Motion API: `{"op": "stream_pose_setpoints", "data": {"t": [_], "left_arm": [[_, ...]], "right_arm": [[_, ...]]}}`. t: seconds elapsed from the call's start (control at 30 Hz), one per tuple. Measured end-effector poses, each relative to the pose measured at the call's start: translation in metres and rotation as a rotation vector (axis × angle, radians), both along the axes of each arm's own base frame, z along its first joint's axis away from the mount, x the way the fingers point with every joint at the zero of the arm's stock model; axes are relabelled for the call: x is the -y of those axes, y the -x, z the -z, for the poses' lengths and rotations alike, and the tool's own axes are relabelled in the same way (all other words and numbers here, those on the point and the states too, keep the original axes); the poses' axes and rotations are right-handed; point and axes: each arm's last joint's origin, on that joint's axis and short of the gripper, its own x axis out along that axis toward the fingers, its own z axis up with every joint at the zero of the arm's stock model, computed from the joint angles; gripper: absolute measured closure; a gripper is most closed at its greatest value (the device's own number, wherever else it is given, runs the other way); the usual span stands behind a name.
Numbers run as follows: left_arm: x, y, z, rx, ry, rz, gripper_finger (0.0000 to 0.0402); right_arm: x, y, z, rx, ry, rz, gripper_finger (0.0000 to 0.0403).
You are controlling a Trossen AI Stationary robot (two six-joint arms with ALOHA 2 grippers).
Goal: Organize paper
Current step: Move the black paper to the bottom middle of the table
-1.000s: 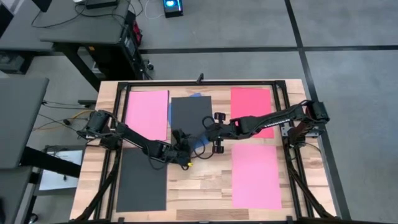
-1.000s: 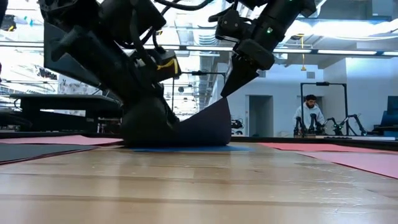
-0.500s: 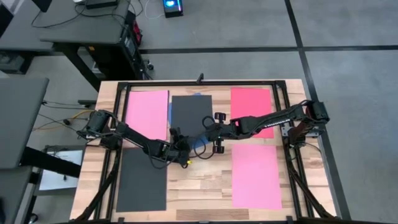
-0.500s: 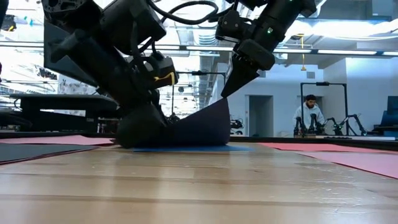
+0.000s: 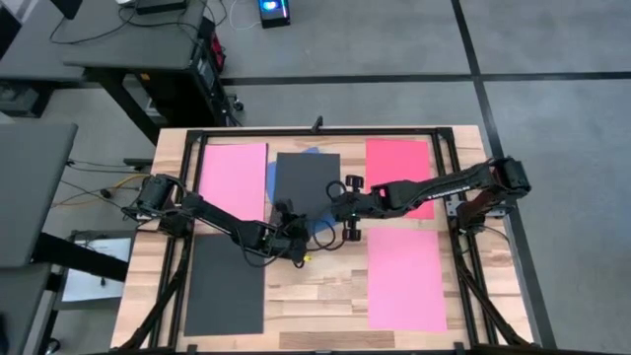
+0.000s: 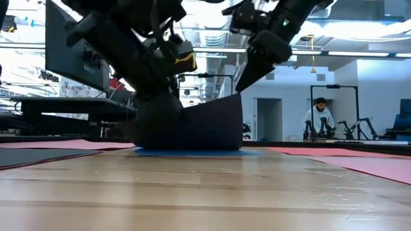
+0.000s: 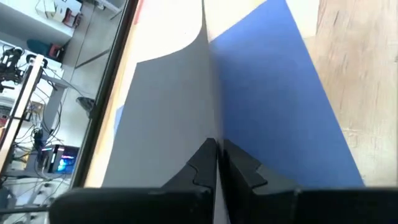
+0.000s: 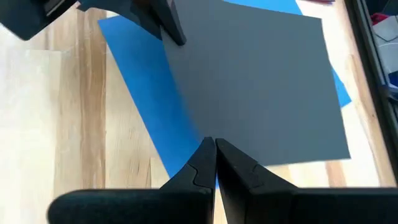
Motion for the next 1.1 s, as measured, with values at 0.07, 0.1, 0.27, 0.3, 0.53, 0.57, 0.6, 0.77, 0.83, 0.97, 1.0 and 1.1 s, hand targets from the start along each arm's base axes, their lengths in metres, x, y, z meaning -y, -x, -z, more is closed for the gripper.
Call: {"op": "stream_pose_setpoints", "data": {"t": [0.07, 0.1, 0.27, 0.3, 0.53, 0.57, 0.6, 0.77, 0.83, 0.97, 1.0, 1.1], "left_arm": [[0.001, -0.003, -0.007, -0.011, 0.001, -0.007, 0.0401], [0.001, -0.005, -0.011, -0.015, -0.001, -0.009, 0.0401], [0.006, -0.014, -0.029, -0.016, -0.005, 0.003, 0.0401], [0.009, -0.016, -0.033, -0.013, -0.004, 0.008, 0.0401], [0.041, -0.018, -0.071, 0.024, 0.051, 0.027, 0.0401], [0.047, -0.017, -0.077, 0.030, 0.064, 0.026, 0.0401], [0.053, -0.015, -0.082, 0.040, 0.077, 0.027, 0.0401], [0.072, -0.009, -0.088, 0.064, 0.106, 0.060, 0.0401], [0.075, -0.007, -0.086, 0.068, 0.114, 0.058, 0.0401], [0.077, 0.001, -0.072, 0.048, 0.135, 0.050, 0.0401], [0.077, 0.004, -0.067, 0.040, 0.146, 0.045, 0.0401], [0.077, 0.011, -0.047, 0.034, 0.187, 0.044, 0.0401]], "right_arm": [[-0.002, 0.007, -0.011, 0.017, 0.001, -0.010, 0.0395], [-0.003, 0.012, -0.016, 0.022, 0.002, -0.016, 0.0388], [-0.012, 0.029, -0.039, 0.083, -0.016, -0.035, 0.0327], [-0.013, 0.032, -0.043, 0.101, -0.024, -0.034, 0.0315], [-0.019, 0.044, -0.057, 0.146, -0.056, -0.026, 0.0256], [-0.019, 0.045, -0.056, 0.144, -0.063, -0.017, 0.0254], [-0.019, 0.045, -0.056, 0.142, -0.069, -0.008, 0.0252], [-0.020, 0.043, -0.050, 0.136, -0.103, 0.034, 0.0251], [-0.022, 0.039, -0.043, 0.124, -0.121, 0.057, 0.0251], [-0.034, 0.029, -0.023, 0.054, -0.122, 0.046, 0.0251], [-0.039, 0.025, -0.015, 0.027, -0.114, 0.031, 0.0252], [-0.055, 0.016, 0.013, -0.080, -0.069, -0.037, 0.0256]]}}
